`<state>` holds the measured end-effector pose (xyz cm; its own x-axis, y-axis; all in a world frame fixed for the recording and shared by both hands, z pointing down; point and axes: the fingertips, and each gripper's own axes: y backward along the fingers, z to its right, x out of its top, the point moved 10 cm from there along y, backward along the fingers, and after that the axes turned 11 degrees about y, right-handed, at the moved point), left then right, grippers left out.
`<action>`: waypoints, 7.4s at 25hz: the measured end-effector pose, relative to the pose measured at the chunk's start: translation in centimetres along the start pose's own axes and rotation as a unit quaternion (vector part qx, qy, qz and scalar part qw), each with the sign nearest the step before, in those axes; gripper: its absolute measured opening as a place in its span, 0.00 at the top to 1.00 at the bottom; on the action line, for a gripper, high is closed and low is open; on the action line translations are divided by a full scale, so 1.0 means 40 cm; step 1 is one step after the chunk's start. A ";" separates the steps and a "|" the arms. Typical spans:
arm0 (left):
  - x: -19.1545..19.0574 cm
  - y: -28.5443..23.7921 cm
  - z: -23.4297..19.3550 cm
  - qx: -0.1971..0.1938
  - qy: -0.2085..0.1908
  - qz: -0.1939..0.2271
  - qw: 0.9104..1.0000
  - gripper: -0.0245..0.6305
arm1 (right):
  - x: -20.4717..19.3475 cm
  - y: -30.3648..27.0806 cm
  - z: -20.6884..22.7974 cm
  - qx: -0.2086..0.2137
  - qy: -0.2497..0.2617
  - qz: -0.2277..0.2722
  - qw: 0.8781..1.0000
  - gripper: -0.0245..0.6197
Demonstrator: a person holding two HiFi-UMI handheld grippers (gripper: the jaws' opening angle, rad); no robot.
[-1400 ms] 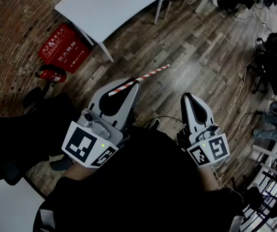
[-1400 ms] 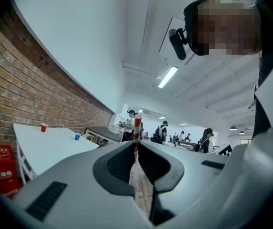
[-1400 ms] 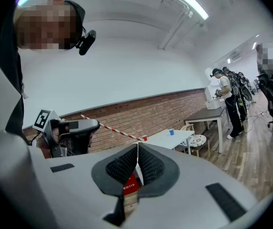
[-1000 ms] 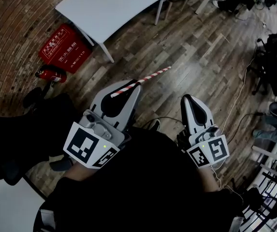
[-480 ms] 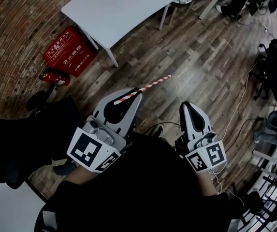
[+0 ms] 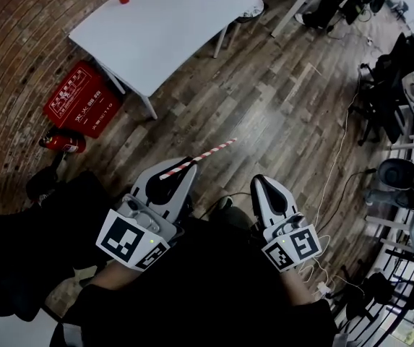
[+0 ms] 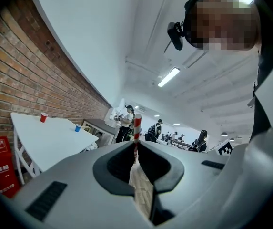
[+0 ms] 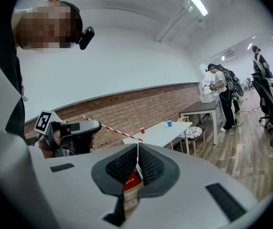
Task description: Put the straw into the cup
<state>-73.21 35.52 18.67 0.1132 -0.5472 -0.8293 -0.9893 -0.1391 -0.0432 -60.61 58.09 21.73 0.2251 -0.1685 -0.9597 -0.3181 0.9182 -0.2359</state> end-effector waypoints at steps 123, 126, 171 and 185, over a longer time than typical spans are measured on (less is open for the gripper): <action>0.508 -1.795 -0.690 0.286 0.016 0.070 0.956 0.91 | 0.492 -1.501 1.670 0.268 -0.045 -0.093 0.958 0.92; 0.514 -1.789 -0.732 0.284 0.024 0.071 0.956 0.91 | 0.492 -1.541 1.654 0.271 -0.037 -0.101 0.957 0.92; 0.659 -1.750 -1.105 0.381 0.075 0.147 0.910 0.91 | 0.578 -2.075 1.507 0.371 0.047 -0.166 0.913 0.92; 0.636 -1.790 -1.195 0.412 0.108 0.144 0.893 0.91 | 0.530 -2.170 1.533 0.391 0.034 -0.202 0.897 0.92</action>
<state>4.89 -7.91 27.30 -0.2309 -0.6211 -0.7490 -0.7016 0.6396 -0.3141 28.24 -3.23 31.26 0.1106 -0.5410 -0.8337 0.5270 0.7432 -0.4124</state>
